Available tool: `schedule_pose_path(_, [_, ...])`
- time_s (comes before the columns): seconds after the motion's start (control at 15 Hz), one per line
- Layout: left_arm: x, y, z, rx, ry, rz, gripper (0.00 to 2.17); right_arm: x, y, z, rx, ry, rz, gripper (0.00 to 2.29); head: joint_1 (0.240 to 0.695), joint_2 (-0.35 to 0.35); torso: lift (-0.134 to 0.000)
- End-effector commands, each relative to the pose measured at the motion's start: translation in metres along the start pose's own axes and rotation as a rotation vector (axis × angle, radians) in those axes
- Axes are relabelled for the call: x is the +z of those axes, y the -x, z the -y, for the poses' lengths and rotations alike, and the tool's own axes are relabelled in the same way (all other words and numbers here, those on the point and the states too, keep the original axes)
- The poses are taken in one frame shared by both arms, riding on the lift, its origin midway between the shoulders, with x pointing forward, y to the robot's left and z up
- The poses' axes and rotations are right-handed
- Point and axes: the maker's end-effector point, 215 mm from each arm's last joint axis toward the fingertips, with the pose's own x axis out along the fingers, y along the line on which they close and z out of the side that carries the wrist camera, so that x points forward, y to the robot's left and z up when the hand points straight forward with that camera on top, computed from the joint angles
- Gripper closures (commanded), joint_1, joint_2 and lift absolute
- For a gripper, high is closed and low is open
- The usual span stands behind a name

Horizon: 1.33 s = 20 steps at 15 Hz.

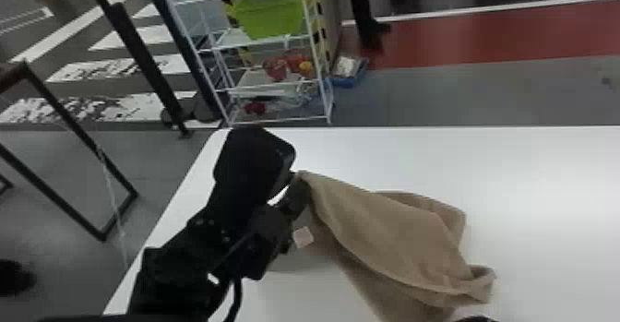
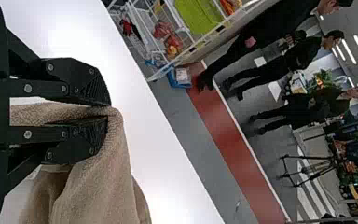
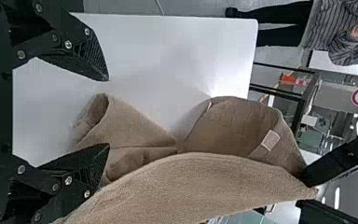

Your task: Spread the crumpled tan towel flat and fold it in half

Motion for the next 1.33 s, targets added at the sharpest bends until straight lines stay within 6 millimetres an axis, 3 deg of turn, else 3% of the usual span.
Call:
schedule_pose_path(0.0, [0.001, 0.0, 0.003, -0.006, -0.001, 0.003, 0.96, -0.003, -0.001, -0.002, 0.003, -0.005, -0.01, 0.46, 0.695, 0.297, -0.123])
schedule_pose_path(0.47, [0.001, -0.001, 0.004, -0.01, 0.0, 0.0, 0.96, -0.03, -0.015, -0.017, 0.029, -0.059, -0.067, 0.46, 0.695, 0.292, -0.123])
schedule_pose_path(1.0, [0.0, -0.001, 0.005, -0.013, 0.0, -0.002, 0.96, -0.028, -0.052, -0.024, 0.052, -0.084, -0.037, 0.47, 0.695, 0.332, -0.123])
schedule_pose_path(1.2, [-0.002, 0.0, 0.006, -0.013, 0.001, -0.008, 0.96, -0.032, -0.062, -0.024, 0.061, -0.085, -0.043, 0.63, 0.695, 0.345, -0.123])
schedule_pose_path(1.27, [-0.003, 0.0, 0.006, -0.013, 0.001, -0.008, 0.96, -0.032, -0.063, -0.023, 0.064, -0.083, -0.043, 0.87, 0.695, 0.347, -0.123])
